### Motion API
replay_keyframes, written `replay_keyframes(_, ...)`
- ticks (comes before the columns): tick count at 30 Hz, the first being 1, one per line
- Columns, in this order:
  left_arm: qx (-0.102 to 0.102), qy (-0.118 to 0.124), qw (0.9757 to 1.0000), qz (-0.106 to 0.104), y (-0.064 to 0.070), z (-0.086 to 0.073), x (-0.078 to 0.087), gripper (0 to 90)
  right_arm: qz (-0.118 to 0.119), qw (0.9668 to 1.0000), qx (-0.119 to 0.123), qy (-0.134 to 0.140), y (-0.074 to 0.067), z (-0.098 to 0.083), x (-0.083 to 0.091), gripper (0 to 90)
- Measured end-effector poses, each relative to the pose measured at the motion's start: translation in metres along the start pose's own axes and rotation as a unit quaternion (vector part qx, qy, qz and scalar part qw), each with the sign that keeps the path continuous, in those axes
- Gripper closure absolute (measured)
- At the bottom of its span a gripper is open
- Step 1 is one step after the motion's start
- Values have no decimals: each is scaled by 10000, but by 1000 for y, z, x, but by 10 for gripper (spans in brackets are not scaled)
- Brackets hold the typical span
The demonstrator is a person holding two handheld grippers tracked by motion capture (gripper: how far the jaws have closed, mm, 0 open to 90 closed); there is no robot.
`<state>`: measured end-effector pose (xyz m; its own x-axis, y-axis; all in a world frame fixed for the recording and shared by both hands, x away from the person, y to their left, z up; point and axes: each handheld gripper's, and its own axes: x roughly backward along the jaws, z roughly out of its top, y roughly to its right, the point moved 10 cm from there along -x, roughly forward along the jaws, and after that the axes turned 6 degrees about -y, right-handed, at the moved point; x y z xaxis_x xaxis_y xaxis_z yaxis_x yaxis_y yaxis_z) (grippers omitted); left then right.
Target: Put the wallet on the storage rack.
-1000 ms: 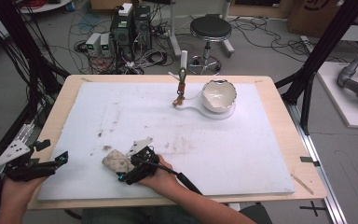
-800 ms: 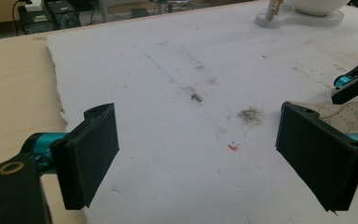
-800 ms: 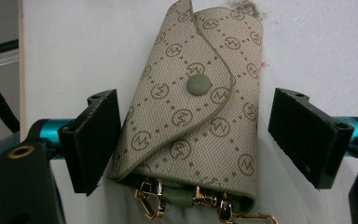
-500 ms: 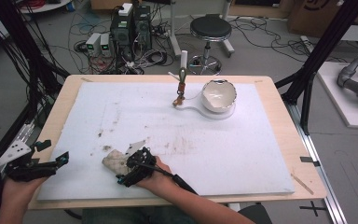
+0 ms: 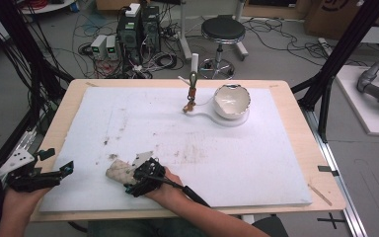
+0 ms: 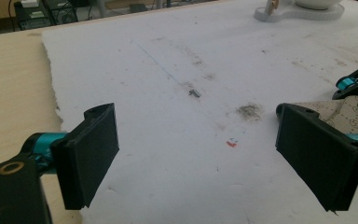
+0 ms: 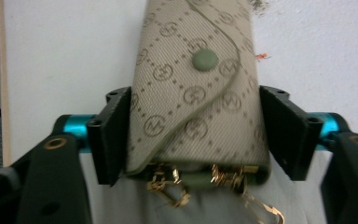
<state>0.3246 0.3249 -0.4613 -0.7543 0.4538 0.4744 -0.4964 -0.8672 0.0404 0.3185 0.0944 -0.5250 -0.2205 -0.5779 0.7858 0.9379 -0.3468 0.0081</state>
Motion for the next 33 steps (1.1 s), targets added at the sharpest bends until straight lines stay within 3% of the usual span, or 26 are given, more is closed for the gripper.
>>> replay_keyframes(10, -14, 22, 10000, -68, 3, 3, -5, 131, -4, 10000, -57, 57, 2, -1, 4, 365)
replay_keyframes(15, -36, 31, 9999, -107, 4, 6, -10, 131, -88, 9998, -150, 80, 11, -5, 13, 369)
replay_keyframes(25, -153, 23, 9995, -288, 14, 17, -29, 131, -334, 9971, -464, 504, 40, -5, 52, 371)
replay_keyframes(33, -249, 46, 9985, -489, 23, 29, -48, 131, -660, 9917, -815, 751, 74, -16, 86, 371)
